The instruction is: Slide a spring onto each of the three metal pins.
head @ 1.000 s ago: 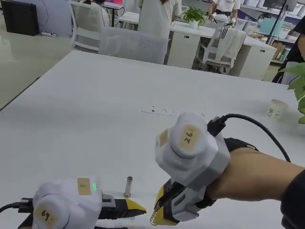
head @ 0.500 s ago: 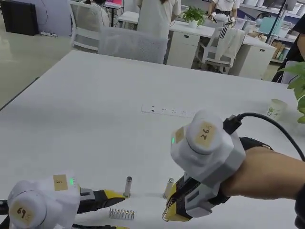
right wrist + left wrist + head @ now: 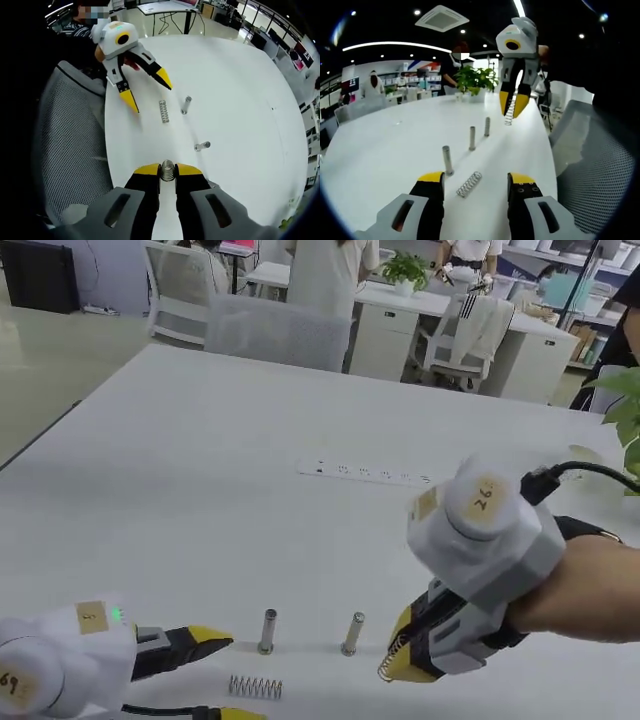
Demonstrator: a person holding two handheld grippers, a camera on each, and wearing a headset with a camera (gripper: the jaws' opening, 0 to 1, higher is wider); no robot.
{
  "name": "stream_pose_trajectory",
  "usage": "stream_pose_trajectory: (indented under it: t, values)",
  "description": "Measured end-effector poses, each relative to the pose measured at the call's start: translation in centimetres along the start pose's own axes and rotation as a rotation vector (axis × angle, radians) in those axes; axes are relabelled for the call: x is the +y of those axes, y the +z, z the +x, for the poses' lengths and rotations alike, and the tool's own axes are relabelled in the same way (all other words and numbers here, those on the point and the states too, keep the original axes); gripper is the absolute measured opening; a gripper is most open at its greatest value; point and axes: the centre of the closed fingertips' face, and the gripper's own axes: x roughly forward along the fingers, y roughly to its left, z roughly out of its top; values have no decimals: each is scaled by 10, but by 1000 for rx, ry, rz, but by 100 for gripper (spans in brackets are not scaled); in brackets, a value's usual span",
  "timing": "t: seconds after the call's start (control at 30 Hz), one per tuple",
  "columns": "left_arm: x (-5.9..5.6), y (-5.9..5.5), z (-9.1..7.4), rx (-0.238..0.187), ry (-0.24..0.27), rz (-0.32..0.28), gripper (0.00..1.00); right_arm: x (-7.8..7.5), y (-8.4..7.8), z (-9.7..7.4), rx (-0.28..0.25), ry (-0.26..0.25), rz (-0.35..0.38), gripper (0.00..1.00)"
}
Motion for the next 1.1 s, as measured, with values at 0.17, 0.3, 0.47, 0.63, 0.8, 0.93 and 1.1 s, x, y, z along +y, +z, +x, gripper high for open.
stream_pose_trajectory:
  t: [0.17, 0.3, 0.47, 0.63, 0.8, 0.93, 1.1]
  values:
    - [2, -1, -1, 1, 9, -2, 46, -10, -8, -9, 2, -23, 23, 8]
    - [3, -2, -3, 3, 14, -5, 46, -21, -16, -17, 7, -45, 40, 8]
    - [3, -3, -4, 8, 16, -6, 46, -34, -22, -27, 10, -74, 62, 8]
    - [3, -3, -3, 7, 17, -6, 46, -47, -29, -33, 27, -101, 70, 8]
    - [3, -3, -3, 8, 18, -5, 46, -56, -24, -33, 25, -115, 65, 8]
    - [2, -2, -3, 6, 19, -6, 46, -57, -13, -25, 26, -105, 42, 8]
    - [3, -1, -4, 5, 23, -5, 46, -55, 6, -10, 25, -82, 2, 8]
